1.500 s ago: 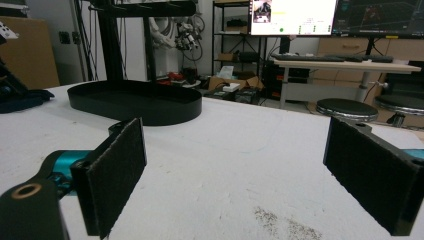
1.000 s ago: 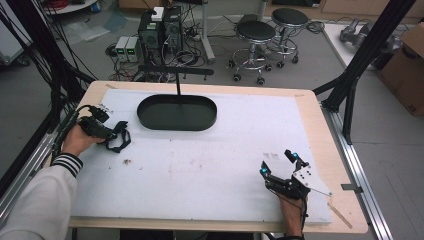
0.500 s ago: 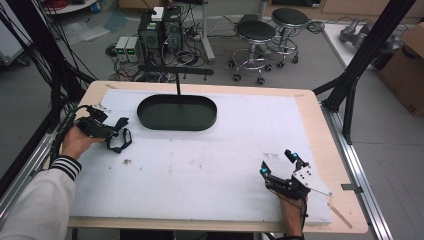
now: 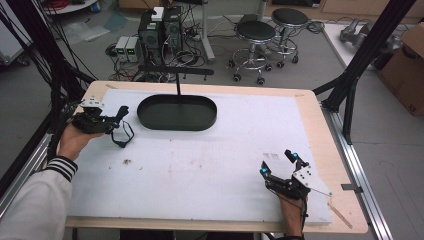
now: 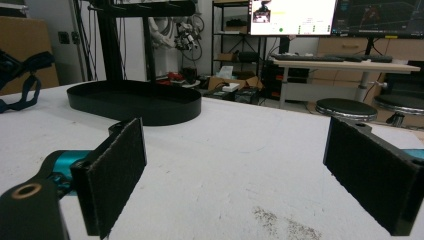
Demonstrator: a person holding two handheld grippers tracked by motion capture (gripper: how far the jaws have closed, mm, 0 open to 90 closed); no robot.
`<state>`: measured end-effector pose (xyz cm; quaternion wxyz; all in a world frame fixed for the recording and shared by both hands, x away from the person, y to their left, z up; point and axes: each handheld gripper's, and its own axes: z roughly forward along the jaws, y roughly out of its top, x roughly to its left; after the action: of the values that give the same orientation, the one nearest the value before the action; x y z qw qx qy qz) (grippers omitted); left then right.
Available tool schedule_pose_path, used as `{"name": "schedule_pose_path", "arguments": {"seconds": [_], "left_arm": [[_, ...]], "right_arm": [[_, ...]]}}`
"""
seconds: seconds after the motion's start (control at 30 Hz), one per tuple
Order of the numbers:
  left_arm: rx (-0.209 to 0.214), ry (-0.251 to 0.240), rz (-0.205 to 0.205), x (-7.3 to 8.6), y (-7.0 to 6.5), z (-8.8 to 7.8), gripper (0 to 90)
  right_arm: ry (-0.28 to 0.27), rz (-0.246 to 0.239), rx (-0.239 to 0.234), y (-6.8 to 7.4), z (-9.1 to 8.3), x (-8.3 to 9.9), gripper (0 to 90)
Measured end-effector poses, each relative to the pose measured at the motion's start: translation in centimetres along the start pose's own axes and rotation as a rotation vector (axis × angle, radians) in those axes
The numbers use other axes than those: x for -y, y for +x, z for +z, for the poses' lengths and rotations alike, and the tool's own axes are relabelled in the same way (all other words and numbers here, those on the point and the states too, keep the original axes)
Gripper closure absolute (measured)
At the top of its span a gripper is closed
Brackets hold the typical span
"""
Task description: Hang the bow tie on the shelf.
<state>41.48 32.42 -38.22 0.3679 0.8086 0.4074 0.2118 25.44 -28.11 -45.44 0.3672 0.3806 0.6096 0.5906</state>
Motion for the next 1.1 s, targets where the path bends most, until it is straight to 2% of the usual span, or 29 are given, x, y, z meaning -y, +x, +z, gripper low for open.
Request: {"name": "schedule_pose_path", "arguments": {"seconds": [0.17,0.37,0.43,0.8,0.97,1.1], "left_arm": [[0.029,-0.122,-0.017,-0.5,-0.1,-0.8,73.6],[0.100,-0.253,-0.086,-1.0,-0.3,-1.4,73.7],[0.103,-0.283,-0.075,-1.1,-0.4,-1.5,73.7],[0.109,-0.369,-0.077,-1.9,-1.5,-1.9,73.9],[0.123,-0.414,-0.105,-3.1,-1.7,-2.0,74.0],[0.127,-0.441,-0.106,-4.1,-1.8,-2.1,74.0]], "right_arm": [[0.000,0.000,0.001,0.0,0.0,0.0,9.1],[-0.001,-0.005,0.003,0.0,0.0,0.0,9.1],[-0.002,-0.008,0.002,0.0,0.1,0.0,9.2],[0.000,-0.010,0.004,0.0,0.1,0.0,9.2],[0.001,-0.007,0.003,0.0,0.1,0.0,9.1],[0.002,-0.003,0.004,-0.1,0.1,0.0,9.2]]}}
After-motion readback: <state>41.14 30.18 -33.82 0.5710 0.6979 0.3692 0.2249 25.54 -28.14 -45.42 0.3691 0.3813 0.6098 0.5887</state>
